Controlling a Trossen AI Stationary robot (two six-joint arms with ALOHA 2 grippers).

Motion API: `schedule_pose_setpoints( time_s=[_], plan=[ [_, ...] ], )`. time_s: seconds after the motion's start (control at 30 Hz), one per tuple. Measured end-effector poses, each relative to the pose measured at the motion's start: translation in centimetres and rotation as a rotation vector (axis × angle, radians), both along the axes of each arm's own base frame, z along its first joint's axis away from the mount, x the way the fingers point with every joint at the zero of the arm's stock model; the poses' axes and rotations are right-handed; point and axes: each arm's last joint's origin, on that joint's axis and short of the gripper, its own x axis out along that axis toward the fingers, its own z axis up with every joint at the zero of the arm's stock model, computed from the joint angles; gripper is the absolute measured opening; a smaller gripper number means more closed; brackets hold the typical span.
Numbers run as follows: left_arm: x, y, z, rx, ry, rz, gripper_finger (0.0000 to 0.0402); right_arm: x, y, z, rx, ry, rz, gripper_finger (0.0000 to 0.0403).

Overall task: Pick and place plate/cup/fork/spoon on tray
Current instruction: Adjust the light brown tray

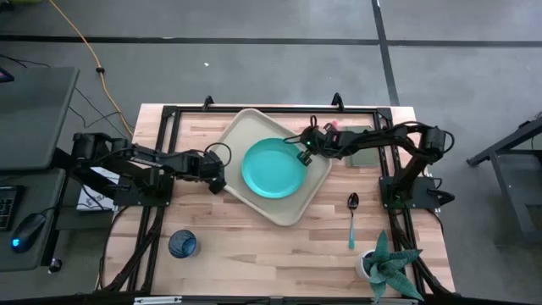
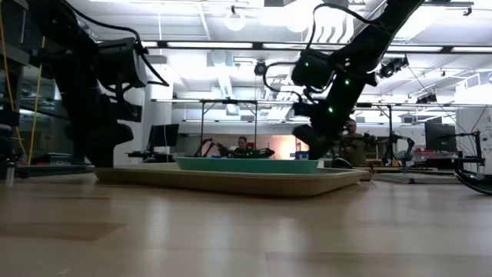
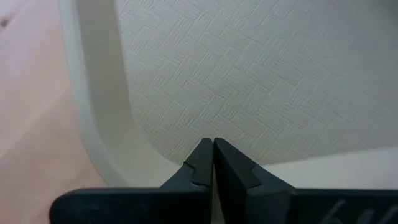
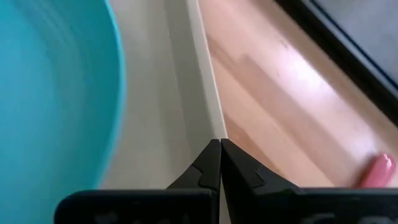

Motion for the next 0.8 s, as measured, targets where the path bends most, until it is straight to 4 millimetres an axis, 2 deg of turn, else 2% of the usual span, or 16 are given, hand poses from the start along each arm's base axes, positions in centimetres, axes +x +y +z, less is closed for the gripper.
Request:
schedule_pose_setpoints(
  time_s=[0.2, 0.33, 0.43, 0.57, 0.8],
  plan=[
    [0.8, -0.7, 0.9, -0.058, -0.027, -0.038, 0.0000, 0.8, 1.0, 2.9, -0.033, -0.080, 0.082, 0.0000],
    [1.3, -0.8, 1.4, -0.051, -0.035, -0.067, 0.0000, -0.1, 2.8, 5.0, 0.013, -0.099, 0.159, 0.0000],
    [1.7, -0.5, 1.8, -0.027, -0.037, -0.097, 0.0000, -1.3, 5.0, 6.3, 0.105, -0.082, 0.248, 0.0000],
    [2.3, 0.1, 2.9, 0.027, -0.029, -0.123, 0.0000, -2.8, 8.2, 6.8, 0.271, -0.024, 0.313, 0.0000],
    [3.7, 2.0, 6.4, 0.175, 0.022, -0.153, 0.0000, -4.4, 13.4, 5.9, 0.445, 0.154, 0.377, 0.0000]
  ],
)
